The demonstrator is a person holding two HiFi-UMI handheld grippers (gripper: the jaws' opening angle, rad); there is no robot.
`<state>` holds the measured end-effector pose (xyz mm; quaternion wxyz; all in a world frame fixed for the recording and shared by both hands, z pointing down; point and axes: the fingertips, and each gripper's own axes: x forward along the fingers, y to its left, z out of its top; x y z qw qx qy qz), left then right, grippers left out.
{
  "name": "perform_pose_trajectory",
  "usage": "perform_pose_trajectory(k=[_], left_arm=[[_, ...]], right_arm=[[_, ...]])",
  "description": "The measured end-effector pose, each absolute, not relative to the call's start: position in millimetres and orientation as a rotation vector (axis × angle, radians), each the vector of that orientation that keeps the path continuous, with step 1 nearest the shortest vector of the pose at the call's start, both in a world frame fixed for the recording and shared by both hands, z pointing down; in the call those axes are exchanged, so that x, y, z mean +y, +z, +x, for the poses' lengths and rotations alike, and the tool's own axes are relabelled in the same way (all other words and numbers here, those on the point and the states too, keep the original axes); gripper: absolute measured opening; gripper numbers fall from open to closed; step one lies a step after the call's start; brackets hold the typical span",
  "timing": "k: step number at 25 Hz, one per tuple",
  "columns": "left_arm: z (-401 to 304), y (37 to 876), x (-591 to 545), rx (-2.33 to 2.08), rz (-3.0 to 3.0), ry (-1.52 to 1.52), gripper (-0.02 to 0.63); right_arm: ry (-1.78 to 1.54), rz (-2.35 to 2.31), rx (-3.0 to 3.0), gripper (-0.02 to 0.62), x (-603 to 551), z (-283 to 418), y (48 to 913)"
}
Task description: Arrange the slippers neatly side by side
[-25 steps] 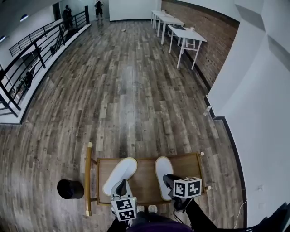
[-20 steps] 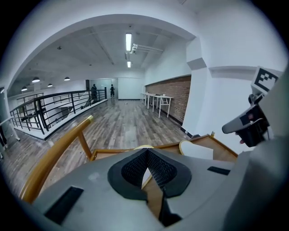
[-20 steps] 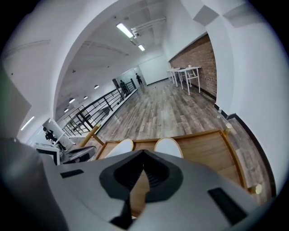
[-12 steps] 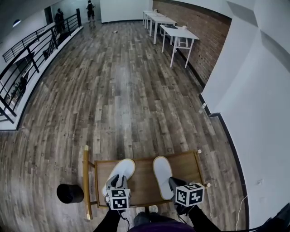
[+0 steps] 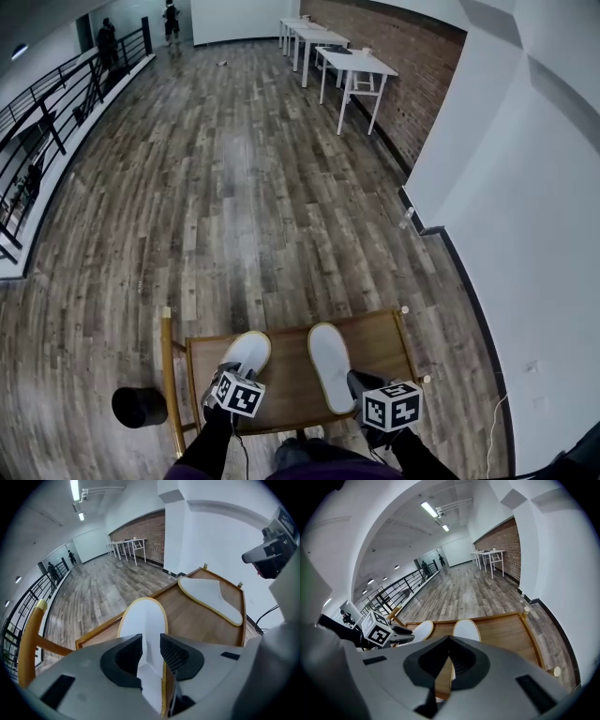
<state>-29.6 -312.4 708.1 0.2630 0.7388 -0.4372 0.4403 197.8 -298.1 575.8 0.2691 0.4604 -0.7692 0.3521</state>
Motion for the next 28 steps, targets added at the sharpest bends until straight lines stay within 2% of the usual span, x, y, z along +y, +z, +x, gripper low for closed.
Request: perform_pose_trajectory(k=[8, 9, 10, 11, 22, 28], left_arm=[[-35.3, 727.9, -309.5, -1.115, 1.915, 1.291, 0.092], [-36.3, 729.7, -307.7, -1.115, 1.900, 1.291, 0.078], [-37.3, 730.9, -306.3, -1.119, 1.884, 1.288, 0.028], [-38.0, 731.7, -305.0, -1.123, 1.866, 1.278, 0.021], [-32.9, 710.9, -309.4, -1.196, 1.544, 0.684, 0.011], [-5.8, 705.7, -308.2, -1.161, 1.513, 0.589, 0.009]], right_arm=[[0.957, 1.271, -2.059, -0.002, -300.7, 203.2, 577.0], [0.957, 1.272, -2.059, -0.002, -301.1, 202.6, 577.1], [0.958, 1.271, -2.061, -0.002, -301.4, 201.8, 576.6], [0.958, 1.269, -2.063, -0.002, -301.5, 200.8, 575.8], [0.952, 1.262, -2.077, -0.002, -298.7, 192.1, 573.6], [0.938, 1.267, -2.085, -0.002, -299.3, 189.9, 569.8]])
